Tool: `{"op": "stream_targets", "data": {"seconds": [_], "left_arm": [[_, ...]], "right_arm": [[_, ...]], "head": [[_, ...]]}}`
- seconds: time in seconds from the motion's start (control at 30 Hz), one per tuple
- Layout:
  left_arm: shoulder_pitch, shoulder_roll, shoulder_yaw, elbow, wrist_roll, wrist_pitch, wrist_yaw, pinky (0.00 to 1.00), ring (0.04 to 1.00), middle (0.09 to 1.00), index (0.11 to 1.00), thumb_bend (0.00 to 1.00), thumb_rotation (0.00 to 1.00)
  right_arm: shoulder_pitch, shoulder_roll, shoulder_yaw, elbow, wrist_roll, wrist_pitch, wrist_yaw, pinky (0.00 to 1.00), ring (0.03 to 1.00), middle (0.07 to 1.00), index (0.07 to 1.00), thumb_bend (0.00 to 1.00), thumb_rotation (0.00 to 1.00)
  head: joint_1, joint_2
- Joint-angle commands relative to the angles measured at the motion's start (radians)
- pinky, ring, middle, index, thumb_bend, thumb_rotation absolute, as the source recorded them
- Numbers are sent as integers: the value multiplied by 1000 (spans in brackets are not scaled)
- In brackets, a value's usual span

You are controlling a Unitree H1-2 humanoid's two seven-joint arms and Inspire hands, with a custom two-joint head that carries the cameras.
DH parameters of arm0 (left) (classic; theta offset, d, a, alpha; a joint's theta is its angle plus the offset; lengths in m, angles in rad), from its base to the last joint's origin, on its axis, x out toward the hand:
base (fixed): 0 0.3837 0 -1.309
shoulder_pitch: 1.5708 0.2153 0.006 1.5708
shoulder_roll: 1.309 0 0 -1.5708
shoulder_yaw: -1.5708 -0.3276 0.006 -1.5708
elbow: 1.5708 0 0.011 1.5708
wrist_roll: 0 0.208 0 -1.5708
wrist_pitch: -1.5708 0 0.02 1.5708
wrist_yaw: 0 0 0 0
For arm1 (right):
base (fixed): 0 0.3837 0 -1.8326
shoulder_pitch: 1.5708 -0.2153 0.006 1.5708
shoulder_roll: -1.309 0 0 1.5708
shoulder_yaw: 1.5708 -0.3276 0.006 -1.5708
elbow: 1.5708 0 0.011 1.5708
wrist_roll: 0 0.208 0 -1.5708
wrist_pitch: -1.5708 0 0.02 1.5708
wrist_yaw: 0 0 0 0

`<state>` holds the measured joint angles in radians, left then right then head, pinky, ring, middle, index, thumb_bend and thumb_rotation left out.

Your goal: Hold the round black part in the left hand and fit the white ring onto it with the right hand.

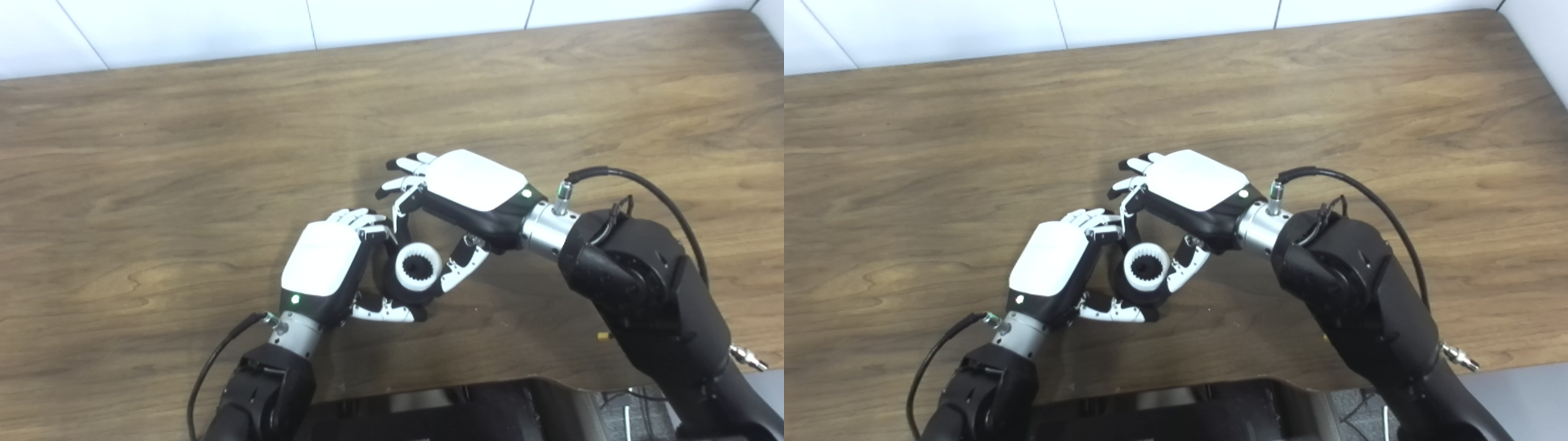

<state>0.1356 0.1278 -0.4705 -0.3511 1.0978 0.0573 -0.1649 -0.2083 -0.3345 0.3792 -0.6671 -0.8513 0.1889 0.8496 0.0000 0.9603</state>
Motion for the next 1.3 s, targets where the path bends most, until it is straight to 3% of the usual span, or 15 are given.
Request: {"op": "stream_targets", "data": {"seconds": [0.0, 1.27], "left_arm": [[1, -2, -8, 0, 5, -6, -7, 853, 832, 770, 485, 520, 53], [0, -3, -15, -4, 10, 3, -27, 856, 835, 775, 486, 518, 55]], "right_arm": [[-15, 5, -3, -4, -2, -28, -23, 994, 979, 867, 483, 524, 138], [-23, 31, 1, 20, -12, -33, -37, 1000, 980, 868, 483, 525, 139]], "head": [[2, 1], [-4, 3]]}}
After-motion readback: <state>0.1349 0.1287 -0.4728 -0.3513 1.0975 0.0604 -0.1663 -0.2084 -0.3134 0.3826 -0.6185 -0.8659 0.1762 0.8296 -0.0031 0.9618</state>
